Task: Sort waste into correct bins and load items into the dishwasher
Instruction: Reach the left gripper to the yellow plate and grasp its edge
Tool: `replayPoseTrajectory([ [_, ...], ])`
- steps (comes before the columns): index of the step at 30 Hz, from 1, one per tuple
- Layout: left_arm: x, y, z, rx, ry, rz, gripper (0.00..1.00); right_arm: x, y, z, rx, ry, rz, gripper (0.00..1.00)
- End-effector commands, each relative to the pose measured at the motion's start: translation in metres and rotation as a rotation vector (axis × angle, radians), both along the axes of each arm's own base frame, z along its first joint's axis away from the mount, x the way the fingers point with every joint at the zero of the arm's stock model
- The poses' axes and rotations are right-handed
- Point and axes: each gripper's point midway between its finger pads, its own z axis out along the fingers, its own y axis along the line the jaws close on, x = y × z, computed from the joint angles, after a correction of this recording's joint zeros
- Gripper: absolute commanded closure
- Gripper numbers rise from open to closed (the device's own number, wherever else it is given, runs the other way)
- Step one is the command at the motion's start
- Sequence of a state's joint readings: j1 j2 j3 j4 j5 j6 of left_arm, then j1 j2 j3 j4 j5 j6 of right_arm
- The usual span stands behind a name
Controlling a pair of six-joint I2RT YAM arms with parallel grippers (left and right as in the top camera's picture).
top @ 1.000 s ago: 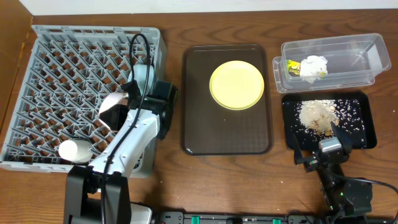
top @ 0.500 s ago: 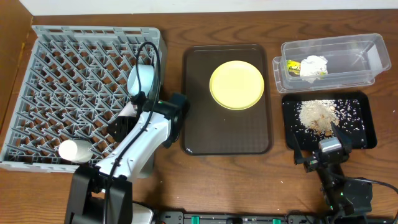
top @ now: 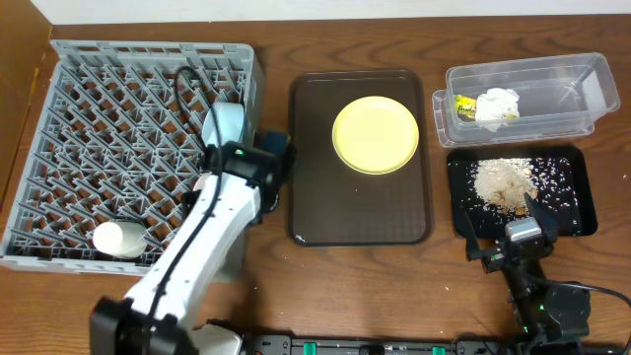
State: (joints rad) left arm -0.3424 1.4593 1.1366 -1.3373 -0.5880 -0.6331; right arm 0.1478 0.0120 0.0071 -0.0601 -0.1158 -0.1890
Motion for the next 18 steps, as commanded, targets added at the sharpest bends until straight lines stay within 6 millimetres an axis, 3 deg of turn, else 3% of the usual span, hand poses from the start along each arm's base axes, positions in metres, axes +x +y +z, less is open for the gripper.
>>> replayPoseTrajectory([
  [1, 0.013, -0.04, 0.013, -0.272, -0.091, -0.002, 0.21, 0.0, 0.0, 0.0, -0.006, -0.002, 0.001, 0.01],
  [6, 0.066, -0.122, 0.019, -0.679, -0.222, -0.25, 0.25, 0.0, 0.0, 0.0, -0.006, -0.002, 0.001, 0.01],
  [11, 0.122, -0.169, 0.021, -0.853, -0.357, -0.372, 0.27, 0.0, 0.0, 0.0, -0.006, -0.002, 0.001, 0.01],
  [14, 0.148, -0.194, -0.002, -0.943, -0.354, -0.39, 0.32, 0.0, 0.0, 0.0, -0.006, -0.002, 0.001, 0.01],
  [18, 0.166, -0.22, -0.052, -1.052, -0.287, -0.33, 0.34, 0.0, 0.0, 0.0, -0.006, -0.002, 0.001, 0.01],
])
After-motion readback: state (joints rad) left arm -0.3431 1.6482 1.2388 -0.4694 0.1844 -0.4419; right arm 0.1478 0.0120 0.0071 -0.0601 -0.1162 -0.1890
